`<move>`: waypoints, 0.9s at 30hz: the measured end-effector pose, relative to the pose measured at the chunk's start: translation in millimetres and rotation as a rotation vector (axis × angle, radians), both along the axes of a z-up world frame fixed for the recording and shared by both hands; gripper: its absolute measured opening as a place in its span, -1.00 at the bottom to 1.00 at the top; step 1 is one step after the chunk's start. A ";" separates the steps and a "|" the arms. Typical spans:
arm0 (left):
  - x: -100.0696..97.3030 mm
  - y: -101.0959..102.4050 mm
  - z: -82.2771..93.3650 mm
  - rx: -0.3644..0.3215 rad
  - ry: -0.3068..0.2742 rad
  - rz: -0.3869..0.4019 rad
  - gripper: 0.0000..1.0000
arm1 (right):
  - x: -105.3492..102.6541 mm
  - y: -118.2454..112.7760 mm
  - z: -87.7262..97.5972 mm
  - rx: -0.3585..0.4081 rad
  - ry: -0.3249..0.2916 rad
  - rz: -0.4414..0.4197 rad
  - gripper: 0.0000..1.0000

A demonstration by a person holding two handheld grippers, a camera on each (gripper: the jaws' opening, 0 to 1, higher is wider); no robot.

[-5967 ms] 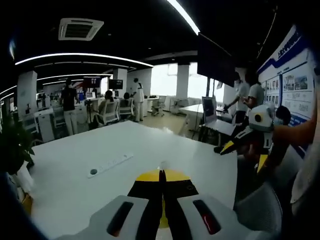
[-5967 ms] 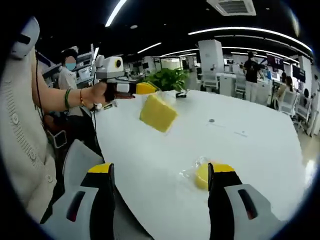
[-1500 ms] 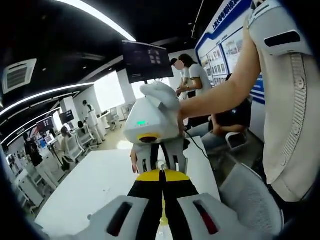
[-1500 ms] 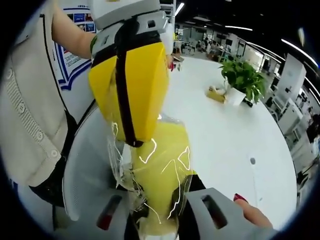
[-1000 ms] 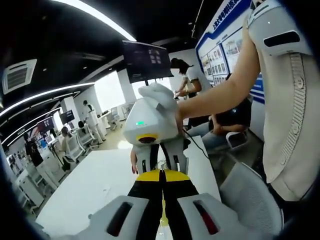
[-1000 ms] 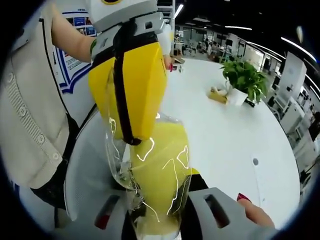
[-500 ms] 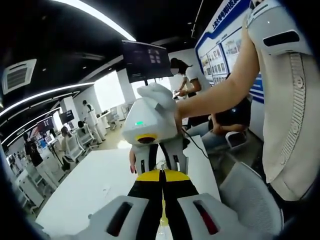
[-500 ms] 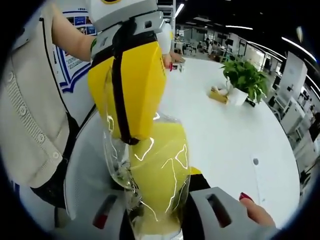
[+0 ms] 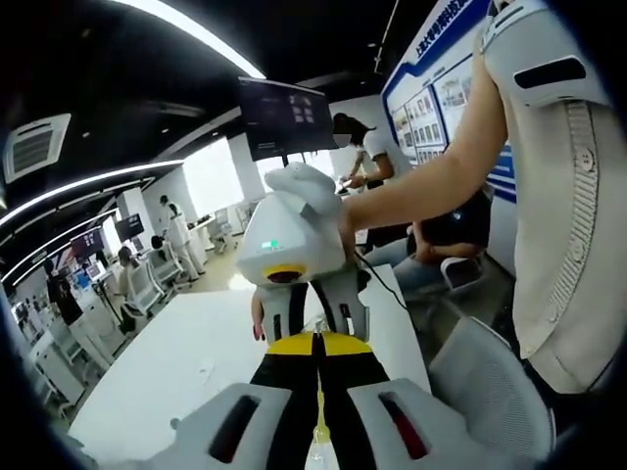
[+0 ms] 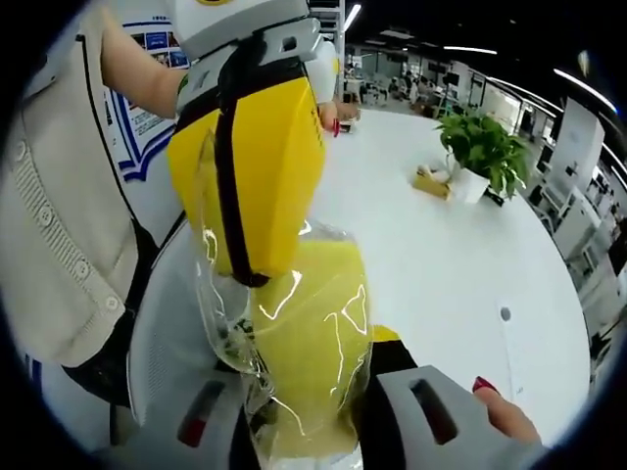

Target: Compare the silicone blocks by pressing each to a similar depth, holding the contact briefly, and releasing to observe deformation and rebound differences across the visible hardness samples.

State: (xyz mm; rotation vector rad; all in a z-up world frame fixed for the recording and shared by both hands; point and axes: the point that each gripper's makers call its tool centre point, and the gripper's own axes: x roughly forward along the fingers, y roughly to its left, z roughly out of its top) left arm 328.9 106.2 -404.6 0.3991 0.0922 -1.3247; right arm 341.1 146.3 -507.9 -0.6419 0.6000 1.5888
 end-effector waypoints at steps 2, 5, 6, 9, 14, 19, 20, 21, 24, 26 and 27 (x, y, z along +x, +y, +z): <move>-0.2 0.2 -0.5 0.001 0.001 0.001 -1.00 | 0.9 0.4 -0.6 -0.001 0.002 -0.001 -0.54; 0.3 0.3 -1.0 0.001 0.002 0.003 -1.00 | 1.0 0.9 -1.8 -0.003 0.007 0.001 -0.52; 0.4 0.3 -1.2 0.001 0.004 0.004 -1.00 | 1.0 1.0 -1.9 -0.003 0.007 0.001 -0.51; 2.3 0.5 -3.7 -0.003 0.018 0.019 -1.00 | 2.0 2.4 -2.4 0.004 0.000 -0.001 -0.44; 3.1 1.5 -6.8 -0.023 0.063 0.046 -1.00 | 5.7 1.4 -3.3 0.025 -0.010 -0.033 -0.30; 16.5 5.0 -21.3 -0.026 0.089 0.071 -1.00 | 16.2 -2.3 0.2 0.091 -0.059 -0.103 -0.26; 18.0 5.7 -23.2 -0.031 0.100 0.079 -1.00 | 16.9 -2.8 2.0 0.113 -0.053 -0.123 -0.23; 19.8 4.0 -28.6 -0.042 0.127 0.084 -1.00 | 19.0 -5.0 3.7 0.141 -0.059 -0.146 -0.20; 24.9 3.2 -37.3 -0.059 0.171 0.108 -1.00 | 18.8 -11.1 7.6 0.209 -0.064 -0.194 -0.06; 30.6 5.7 -44.5 -0.055 0.179 0.119 -1.00 | 21.5 -16.3 9.5 0.241 -0.089 -0.236 0.04; 34.9 7.2 -53.7 -0.052 0.205 0.134 -1.00 | 21.4 -22.1 9.4 0.266 -0.081 -0.283 0.08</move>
